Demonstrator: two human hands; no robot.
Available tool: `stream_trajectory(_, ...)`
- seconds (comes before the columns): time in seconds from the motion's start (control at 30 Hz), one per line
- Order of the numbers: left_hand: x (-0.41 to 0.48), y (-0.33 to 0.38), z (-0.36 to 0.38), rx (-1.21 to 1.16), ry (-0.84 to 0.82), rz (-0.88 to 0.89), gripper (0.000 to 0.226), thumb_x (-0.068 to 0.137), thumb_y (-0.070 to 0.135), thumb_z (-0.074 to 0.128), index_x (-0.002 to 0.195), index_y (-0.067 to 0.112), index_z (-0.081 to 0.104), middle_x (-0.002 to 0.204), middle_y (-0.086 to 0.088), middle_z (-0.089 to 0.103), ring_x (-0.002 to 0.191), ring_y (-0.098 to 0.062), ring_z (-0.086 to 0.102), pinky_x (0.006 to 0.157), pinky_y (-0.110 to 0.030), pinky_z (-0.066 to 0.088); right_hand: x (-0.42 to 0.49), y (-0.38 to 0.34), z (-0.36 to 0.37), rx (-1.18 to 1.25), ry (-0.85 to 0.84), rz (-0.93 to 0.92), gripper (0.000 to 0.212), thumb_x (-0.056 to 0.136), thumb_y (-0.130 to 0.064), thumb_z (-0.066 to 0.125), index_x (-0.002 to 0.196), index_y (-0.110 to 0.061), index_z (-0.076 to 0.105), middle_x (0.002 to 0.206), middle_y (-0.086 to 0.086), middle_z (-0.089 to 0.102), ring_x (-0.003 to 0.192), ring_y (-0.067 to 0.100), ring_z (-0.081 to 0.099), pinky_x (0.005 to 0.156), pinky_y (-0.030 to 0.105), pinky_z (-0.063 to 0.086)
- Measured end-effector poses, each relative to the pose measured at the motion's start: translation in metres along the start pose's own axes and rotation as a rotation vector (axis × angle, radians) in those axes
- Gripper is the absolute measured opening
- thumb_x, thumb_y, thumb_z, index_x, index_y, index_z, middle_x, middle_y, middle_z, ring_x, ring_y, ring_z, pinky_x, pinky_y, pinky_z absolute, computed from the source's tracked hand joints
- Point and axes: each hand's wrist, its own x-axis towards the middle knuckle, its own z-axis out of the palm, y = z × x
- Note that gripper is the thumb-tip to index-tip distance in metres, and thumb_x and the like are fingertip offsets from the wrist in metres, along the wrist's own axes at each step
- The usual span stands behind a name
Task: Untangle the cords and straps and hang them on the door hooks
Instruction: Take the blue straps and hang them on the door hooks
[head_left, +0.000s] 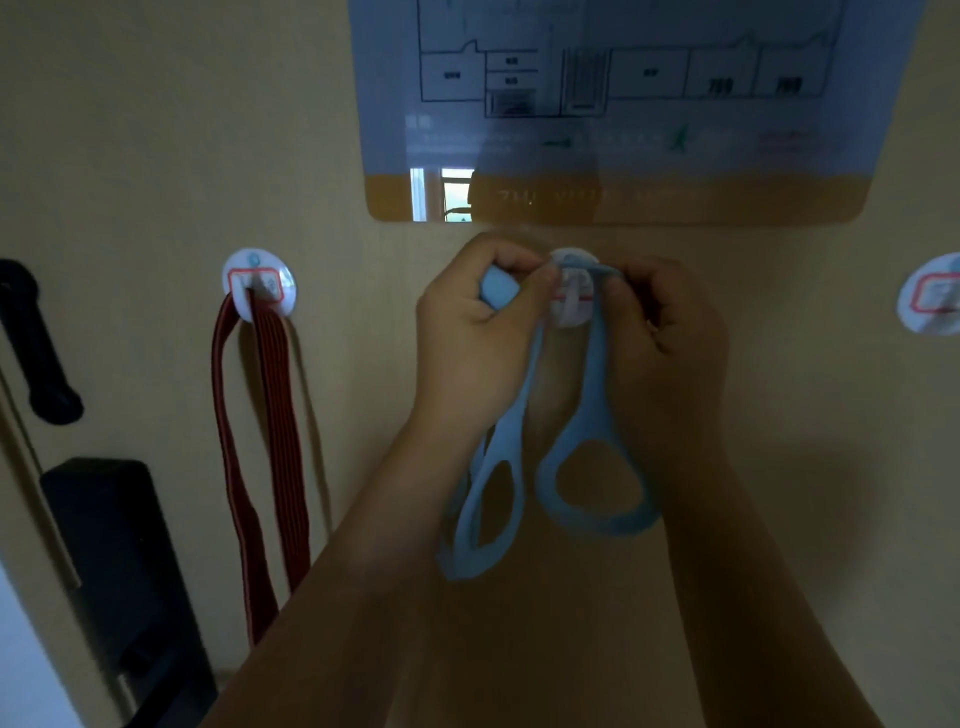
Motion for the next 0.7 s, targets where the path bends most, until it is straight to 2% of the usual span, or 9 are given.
stream_trajectory(0.13,0.004,-0.008,0.007,-0.053,-0.028,-0.103,0.023,0.083,0.005,0.064,0.067,0.020,0.055,0.066,0.012,0.057,0.061,0.007,0.054,0.061,-0.008,0.042,0.002,0.008,0.002,0.036,-0.084,0.129,0.013,0.087,-0.022,0.045,0.084,-0.018,0.057,0.076,-0.007,0.054,0.070,0.004,0.049,0.066,0.023,0.040)
stream_trajectory(0.27,0.007,-0.013,0.011,-0.022,-0.015,-0.137,0.023,0.080,0.003,0.064,0.065,0.018,0.055,0.065,0.011,0.056,0.058,0.006,0.053,0.058,-0.007,0.040,-0.002,0.009,0.002,0.071,-0.100,0.215,0.022,0.087,-0.020,0.046,0.066,-0.029,0.048,0.063,-0.013,0.047,0.058,-0.003,0.043,0.057,0.015,0.035)
stream_trajectory(0.37,0.014,-0.012,0.014,0.048,0.020,-0.141,0.026,0.074,0.005,0.065,0.060,0.025,0.055,0.063,0.014,0.057,0.056,0.005,0.053,0.055,-0.008,0.040,0.000,0.008,0.001,0.023,-0.076,0.221,0.024,0.086,-0.018,0.045,0.062,-0.024,0.044,0.058,-0.010,0.043,0.053,-0.002,0.041,0.052,0.014,0.032)
stream_trajectory(0.47,0.012,-0.012,0.011,0.206,-0.035,-0.083,0.019,0.075,0.016,0.065,0.064,0.028,0.056,0.067,0.018,0.058,0.062,0.004,0.054,0.060,-0.010,0.044,0.000,0.008,-0.002,-0.052,-0.100,0.188,0.021,0.088,-0.012,0.048,0.067,-0.013,0.049,0.057,-0.008,0.041,0.054,-0.002,0.041,0.052,0.014,0.031)
stream_trajectory(0.57,-0.010,-0.016,0.003,0.233,-0.014,0.020,0.002,0.077,0.020,0.067,0.078,0.018,0.066,0.075,0.015,0.060,0.070,0.005,0.056,0.068,-0.005,0.041,-0.014,0.011,-0.006,-0.119,-0.114,0.108,0.015,0.085,-0.021,0.048,0.076,-0.013,0.057,0.064,-0.010,0.046,0.063,0.004,0.043,0.056,0.013,0.031)
stream_trajectory(0.63,-0.032,-0.020,0.001,0.207,0.026,0.052,0.014,0.078,0.021,0.068,0.090,0.014,0.068,0.085,0.006,0.060,0.078,0.002,0.056,0.076,-0.005,0.040,-0.028,0.014,-0.008,-0.207,-0.086,0.040,0.019,0.085,-0.022,0.050,0.086,-0.010,0.064,0.074,-0.005,0.052,0.068,0.009,0.048,0.059,0.015,0.029)
stream_trajectory(0.7,-0.058,-0.025,-0.002,0.175,0.056,0.012,0.014,0.079,0.027,0.065,0.093,0.024,0.063,0.087,0.007,0.059,0.082,0.002,0.056,0.079,-0.008,0.041,-0.045,0.014,-0.011,-0.288,-0.049,-0.035,0.026,0.085,-0.023,0.051,0.096,-0.006,0.066,0.082,0.006,0.059,0.077,0.020,0.056,0.067,0.020,0.035)
